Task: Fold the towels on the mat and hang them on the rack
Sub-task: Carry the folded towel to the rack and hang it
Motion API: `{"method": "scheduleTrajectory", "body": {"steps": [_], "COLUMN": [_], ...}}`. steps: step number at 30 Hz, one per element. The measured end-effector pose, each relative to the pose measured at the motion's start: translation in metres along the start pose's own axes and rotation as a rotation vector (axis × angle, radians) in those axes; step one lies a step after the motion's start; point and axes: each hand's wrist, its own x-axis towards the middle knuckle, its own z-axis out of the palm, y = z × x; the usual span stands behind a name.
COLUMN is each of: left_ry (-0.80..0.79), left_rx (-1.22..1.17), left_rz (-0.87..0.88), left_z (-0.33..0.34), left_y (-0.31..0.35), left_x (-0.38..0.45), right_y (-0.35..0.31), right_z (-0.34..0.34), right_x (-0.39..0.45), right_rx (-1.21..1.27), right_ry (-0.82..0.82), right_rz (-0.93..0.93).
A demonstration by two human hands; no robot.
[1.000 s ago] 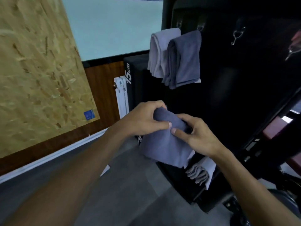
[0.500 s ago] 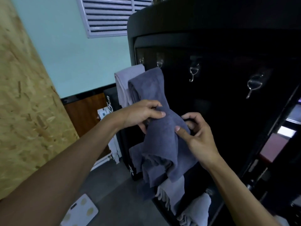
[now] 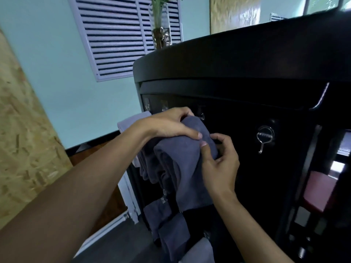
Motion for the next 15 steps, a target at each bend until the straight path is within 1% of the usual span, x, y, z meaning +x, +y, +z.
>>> {"method": "scheduleTrajectory", "body": {"steps": [2,6,8,11,13,15], "left_ry": [0.066,0.274,0.347,0.435,0.400,0.304], "left_rx": [0.063,0.093,0.096,0.064,0.066,0.069], "left_rz": [0.000,0.039,0.065,0.091,0.061,0.008], "left_z": [0.007,0.023,0.024,0.021,0.021,0.025], "left_y": [-0.002,-0.010,-0.010,-0.008,-0.008,-0.009], "left_x": [0.006,0.004,0.003,0.002,0.002,0.004], "right_y": [0.006,0.017,0.017,0.013,0.015,0.018], "right_z": [0.002,0.004,0.006,0.009,0.014,0.017], "right_x": [-0.002,-0.013,-0.014,-0.009,-0.005,-0.003], "right_rx": [-0.027,-0.062,-0.074,-0.101,-0.094,-0.086], "right_ry": [0.062,0.131,0.151,0.168,0.175,0.188], "right_rz": [0.036,0.095,0.086,0.025,0.037,0.072]}}
